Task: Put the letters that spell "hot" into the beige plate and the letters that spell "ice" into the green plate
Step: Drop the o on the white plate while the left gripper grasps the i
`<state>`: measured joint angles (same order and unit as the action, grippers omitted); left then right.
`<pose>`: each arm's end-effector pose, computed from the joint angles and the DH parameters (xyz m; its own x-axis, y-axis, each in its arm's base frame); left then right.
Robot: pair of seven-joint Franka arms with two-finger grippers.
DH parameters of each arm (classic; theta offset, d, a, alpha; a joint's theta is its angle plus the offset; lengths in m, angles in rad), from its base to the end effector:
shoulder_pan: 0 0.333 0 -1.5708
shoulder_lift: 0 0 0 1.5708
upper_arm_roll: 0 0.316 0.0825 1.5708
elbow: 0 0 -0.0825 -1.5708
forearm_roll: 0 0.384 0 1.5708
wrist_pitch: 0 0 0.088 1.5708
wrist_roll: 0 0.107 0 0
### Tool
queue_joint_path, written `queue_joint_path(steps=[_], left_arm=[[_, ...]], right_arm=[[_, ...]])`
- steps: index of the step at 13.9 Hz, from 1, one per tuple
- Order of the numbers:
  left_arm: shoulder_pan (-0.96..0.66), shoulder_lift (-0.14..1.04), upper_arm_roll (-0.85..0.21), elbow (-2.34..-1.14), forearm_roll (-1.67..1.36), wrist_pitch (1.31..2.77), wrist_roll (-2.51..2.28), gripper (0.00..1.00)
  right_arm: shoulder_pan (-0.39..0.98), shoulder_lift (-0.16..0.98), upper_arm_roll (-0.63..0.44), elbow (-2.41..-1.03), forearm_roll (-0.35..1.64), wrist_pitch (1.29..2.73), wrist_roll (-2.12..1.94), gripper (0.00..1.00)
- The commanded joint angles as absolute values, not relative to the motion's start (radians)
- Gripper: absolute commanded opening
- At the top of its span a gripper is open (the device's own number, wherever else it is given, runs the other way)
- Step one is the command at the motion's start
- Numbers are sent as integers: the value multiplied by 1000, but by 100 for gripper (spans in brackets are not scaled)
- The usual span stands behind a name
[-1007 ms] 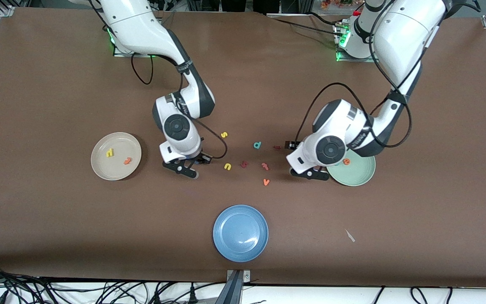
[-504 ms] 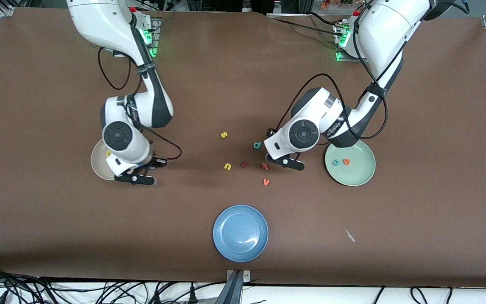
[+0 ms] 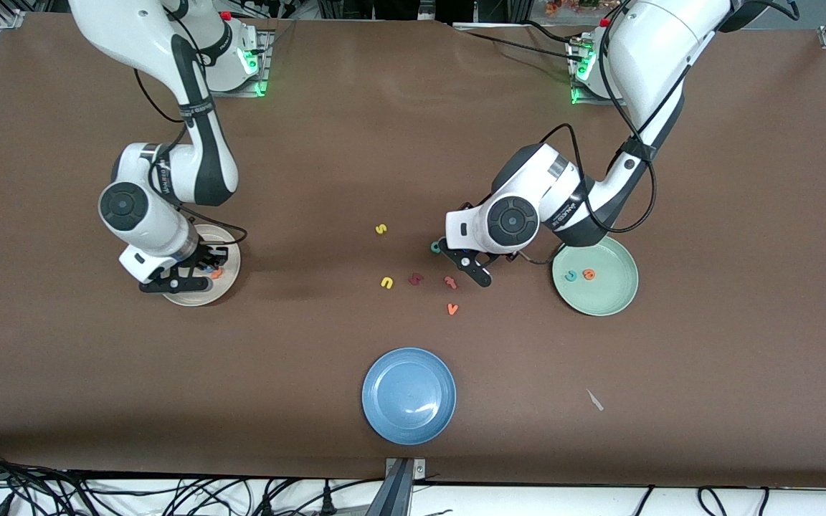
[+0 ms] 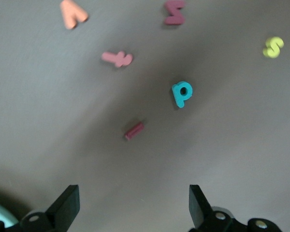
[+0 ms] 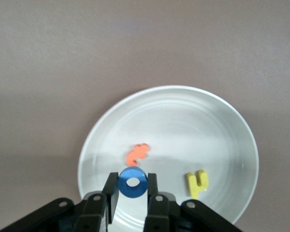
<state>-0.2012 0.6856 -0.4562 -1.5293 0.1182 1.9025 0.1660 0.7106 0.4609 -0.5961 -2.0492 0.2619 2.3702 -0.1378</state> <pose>0.5659 -0.3700 0.2677 0.6509 -0.7311 -0.2046 -0.6973 -0.6823 0.2198 0.5835 0.0767 0.2438 0.9940 0.0994 -0.0461 0.1027 -0.9920 0.0735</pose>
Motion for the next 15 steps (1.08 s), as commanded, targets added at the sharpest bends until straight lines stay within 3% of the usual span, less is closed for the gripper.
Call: queue_joint_path(steps=[1,4,8,13,15], left_arm=[[-190,669,-457,-1617,146,2026,348,99],[-205,669,-457,-1669,219,2101,376,97],[-216,679,-466,-1743,349,2230,402,79],[-241,699,-465,-1758,425,2296,406,76],[-241,701,-465,-1775,465,2309,407,69]], right_arm=[[664,430,-598,-2083,372,2373,-285,100],[663,429,-597,-2054,456,2306,-264,100],[664,436,-594,-2007,456,2253,-80,100],[649,454,-594,-1948,457,2229,51,100],[638,459,-595,-1936,457,2217,51,100]])
